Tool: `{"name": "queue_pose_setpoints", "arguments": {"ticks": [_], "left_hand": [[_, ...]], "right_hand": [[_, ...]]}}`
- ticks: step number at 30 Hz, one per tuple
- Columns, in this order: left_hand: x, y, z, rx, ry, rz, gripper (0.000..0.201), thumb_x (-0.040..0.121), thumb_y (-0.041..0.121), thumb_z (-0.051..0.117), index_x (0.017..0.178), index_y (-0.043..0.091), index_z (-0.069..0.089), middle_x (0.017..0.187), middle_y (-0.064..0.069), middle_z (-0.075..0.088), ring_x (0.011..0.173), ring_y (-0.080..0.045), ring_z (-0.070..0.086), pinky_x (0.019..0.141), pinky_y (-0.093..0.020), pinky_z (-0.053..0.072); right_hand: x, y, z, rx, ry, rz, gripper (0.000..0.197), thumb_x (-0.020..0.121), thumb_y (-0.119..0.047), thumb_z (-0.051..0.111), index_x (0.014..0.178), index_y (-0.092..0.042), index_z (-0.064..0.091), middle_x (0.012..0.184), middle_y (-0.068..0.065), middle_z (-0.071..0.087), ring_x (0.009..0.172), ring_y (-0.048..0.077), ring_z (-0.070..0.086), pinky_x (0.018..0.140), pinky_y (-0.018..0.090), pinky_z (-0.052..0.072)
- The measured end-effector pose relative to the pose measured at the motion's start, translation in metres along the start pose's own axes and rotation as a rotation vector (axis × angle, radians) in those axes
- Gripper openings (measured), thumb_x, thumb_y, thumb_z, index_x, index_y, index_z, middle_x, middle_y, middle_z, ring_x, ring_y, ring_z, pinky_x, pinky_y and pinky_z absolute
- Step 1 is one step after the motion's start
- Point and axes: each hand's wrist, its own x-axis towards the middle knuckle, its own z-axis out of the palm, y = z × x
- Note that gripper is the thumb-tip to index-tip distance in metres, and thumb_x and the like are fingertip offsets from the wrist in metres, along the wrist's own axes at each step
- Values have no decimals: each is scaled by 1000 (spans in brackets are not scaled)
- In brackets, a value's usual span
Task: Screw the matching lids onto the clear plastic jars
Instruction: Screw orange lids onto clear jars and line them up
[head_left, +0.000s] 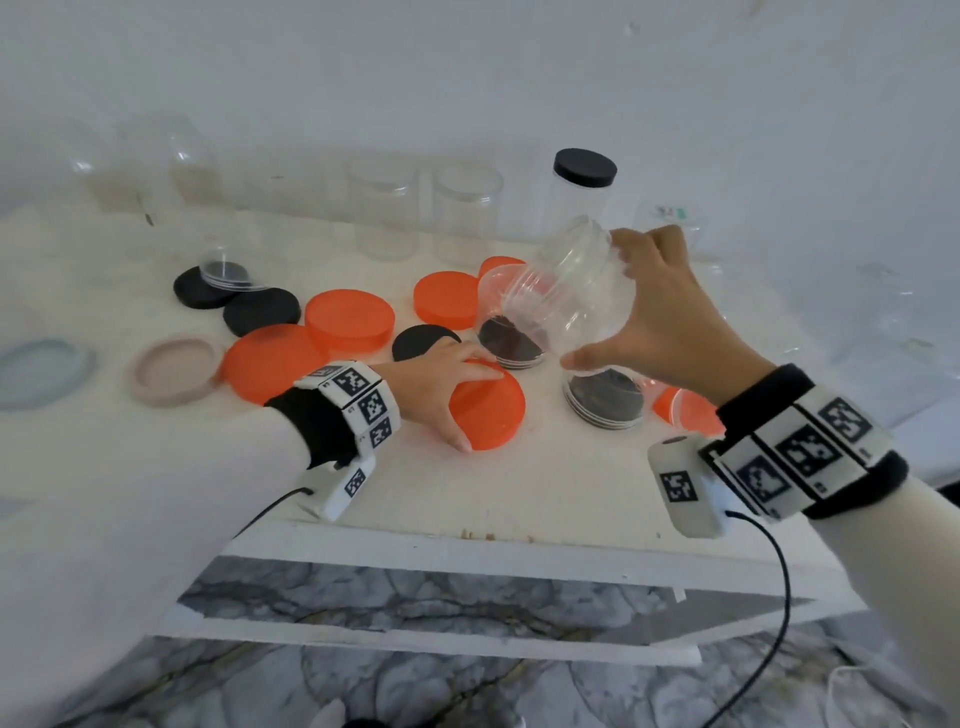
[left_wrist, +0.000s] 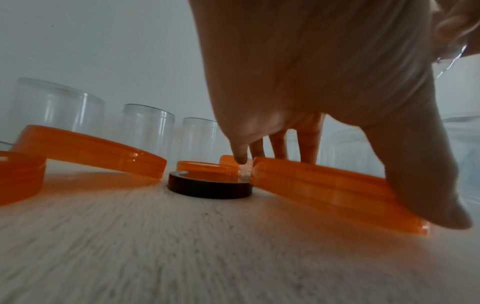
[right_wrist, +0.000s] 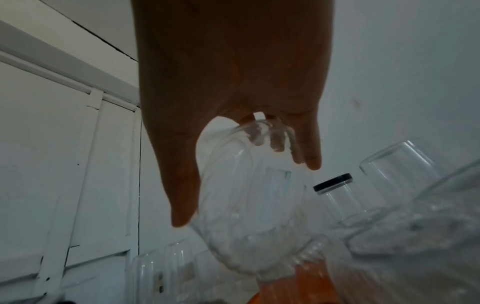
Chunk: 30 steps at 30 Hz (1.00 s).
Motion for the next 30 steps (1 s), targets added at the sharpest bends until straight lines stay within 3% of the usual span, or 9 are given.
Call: {"name": "queue_pose_setpoints", "arguments": {"ticks": [2, 5, 8, 11, 14, 20, 23, 26, 30], "left_hand": [[-5, 2, -1, -38, 62, -8, 95, 67, 42, 81, 144, 22, 30, 150, 1, 17, 136, -20, 11, 112, -39, 13], [-17, -3, -5, -92, 156, -49, 100, 60, 51, 79, 143, 24, 31, 146, 2, 20, 134, -19, 16, 112, -38, 17], [-34, -15, -9, -200, 250, -110, 100, 58, 48, 81, 141, 22, 33, 140, 0, 22, 131, -16, 23, 111, -30, 21], [-53, -28, -15, -255, 367, -190, 105, 49, 53, 76, 141, 23, 35, 140, 0, 24, 132, -15, 23, 105, -20, 18], [-74, -41, -25, -368, 524, -282, 113, 38, 64, 68, 139, 23, 38, 140, 1, 25, 132, -13, 26, 106, -22, 22], [-101, -52, -43, -494, 721, -306, 99, 55, 49, 79, 140, 21, 38, 140, 5, 27, 121, -2, 29, 99, -19, 24], [-102, -49, -44, -505, 744, -249, 107, 45, 64, 67, 139, 22, 40, 134, 11, 29, 121, 1, 30, 96, -9, 24], [-98, -42, -42, -494, 724, -174, 104, 46, 66, 64, 138, 23, 40, 133, 11, 30, 121, 2, 31, 89, 5, 22], [-93, -28, -37, -472, 642, -95, 100, 49, 66, 64, 137, 26, 39, 137, 11, 30, 126, 0, 30, 98, -8, 23]], "right_hand": [[-3, 1, 4, 38, 40, -6, 108, 49, -33, 90, 138, -11, 31, 122, 0, 29, 106, 9, 35, 85, 11, 26], [-6, 0, 10, 39, 64, -12, 106, 48, -37, 89, 135, -11, 35, 118, -4, 31, 111, 13, 33, 91, 17, 26], [-7, -6, 14, 46, 31, -31, 103, 48, -29, 89, 135, -13, 35, 118, -6, 31, 113, 15, 36, 92, 21, 31], [-6, -12, 23, 64, -12, -28, 103, 50, -25, 89, 135, -11, 33, 117, -9, 27, 107, 6, 34, 86, 15, 28], [-10, -20, 35, 121, -59, 14, 107, 48, -29, 91, 136, -11, 31, 117, -9, 25, 104, 5, 36, 86, 17, 30], [-21, -30, 69, 238, -181, 57, 109, 47, -35, 91, 137, -15, 31, 123, -9, 29, 113, 7, 36, 98, 23, 33], [-23, -31, 86, 297, -250, 104, 108, 50, -34, 91, 137, -17, 30, 125, -7, 29, 114, 8, 35, 97, 20, 31], [-20, -30, 99, 307, -321, 118, 111, 50, -37, 91, 139, -17, 28, 126, -4, 30, 116, 11, 36, 100, 26, 36], [-15, -27, 110, 345, -390, 128, 109, 55, -29, 89, 140, -17, 23, 128, -4, 28, 117, 10, 33, 98, 23, 31]]}}
